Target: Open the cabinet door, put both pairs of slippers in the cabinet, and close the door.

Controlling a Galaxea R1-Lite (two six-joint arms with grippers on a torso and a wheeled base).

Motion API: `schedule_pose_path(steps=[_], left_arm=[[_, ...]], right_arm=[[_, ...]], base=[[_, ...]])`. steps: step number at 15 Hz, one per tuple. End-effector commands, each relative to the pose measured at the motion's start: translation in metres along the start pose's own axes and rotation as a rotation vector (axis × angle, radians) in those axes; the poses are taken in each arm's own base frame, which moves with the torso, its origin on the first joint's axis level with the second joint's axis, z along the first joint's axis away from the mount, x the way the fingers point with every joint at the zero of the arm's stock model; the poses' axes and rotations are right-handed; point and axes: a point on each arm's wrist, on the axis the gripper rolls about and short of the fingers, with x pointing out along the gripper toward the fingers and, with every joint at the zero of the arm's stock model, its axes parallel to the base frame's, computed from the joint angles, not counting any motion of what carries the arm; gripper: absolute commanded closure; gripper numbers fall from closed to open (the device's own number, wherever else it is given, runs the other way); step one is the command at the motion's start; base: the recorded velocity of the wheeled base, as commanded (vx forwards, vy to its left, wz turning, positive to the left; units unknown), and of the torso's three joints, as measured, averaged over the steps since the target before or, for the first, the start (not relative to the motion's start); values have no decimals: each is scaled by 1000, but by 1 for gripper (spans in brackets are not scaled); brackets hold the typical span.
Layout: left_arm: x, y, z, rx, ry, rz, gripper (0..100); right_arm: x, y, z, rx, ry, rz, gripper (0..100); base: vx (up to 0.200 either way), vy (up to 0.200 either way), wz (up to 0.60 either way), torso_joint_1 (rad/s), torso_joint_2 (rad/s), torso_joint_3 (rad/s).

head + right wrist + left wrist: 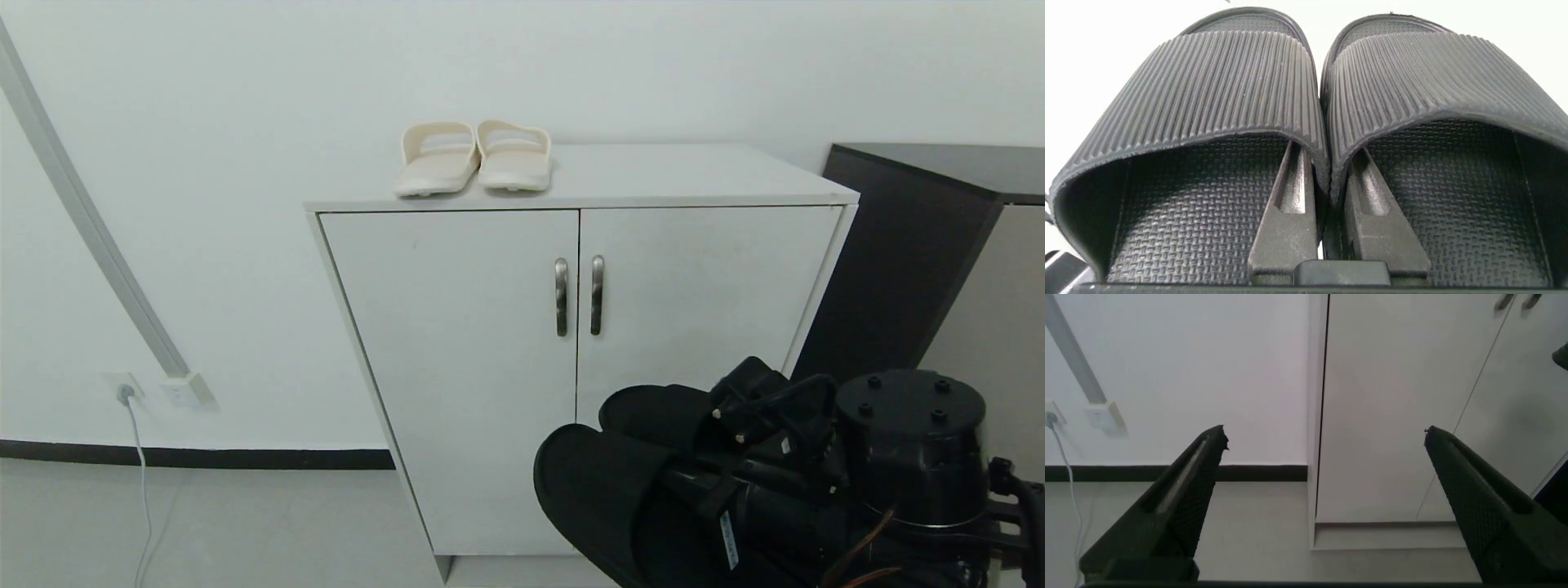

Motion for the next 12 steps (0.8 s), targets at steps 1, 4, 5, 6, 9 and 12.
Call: schedule_pose_path(steps=[1, 4, 5, 6, 9, 12], left_arm=[[0, 0, 0, 0, 1, 3, 0], [2, 0, 3, 31, 18, 0, 0], [-1, 0, 16, 24, -20, -1, 0], [-6, 0, 50, -8, -63, -4, 0], [17, -4, 83, -14, 60, -114, 0], [46, -8, 90, -28, 161, -267, 0]], right_arm=[[2, 0, -2, 0, 8, 1, 100], [2, 0, -2, -1, 10, 0, 100], [1, 0, -2, 0, 7, -2, 100], [0, 0, -1, -1, 1, -1, 100], [-7, 0, 2, -23, -18, 4, 100], [-5, 0, -5, -30, 10, 6, 100]], base=[[0, 0, 0, -80, 442, 369], [0, 0, 0, -40, 434, 388], [0, 0, 0, -27, 295, 286], [0, 0, 0, -17, 178, 159], [0, 0, 0, 5, 54, 45], [0, 0, 0, 0, 0, 0]])
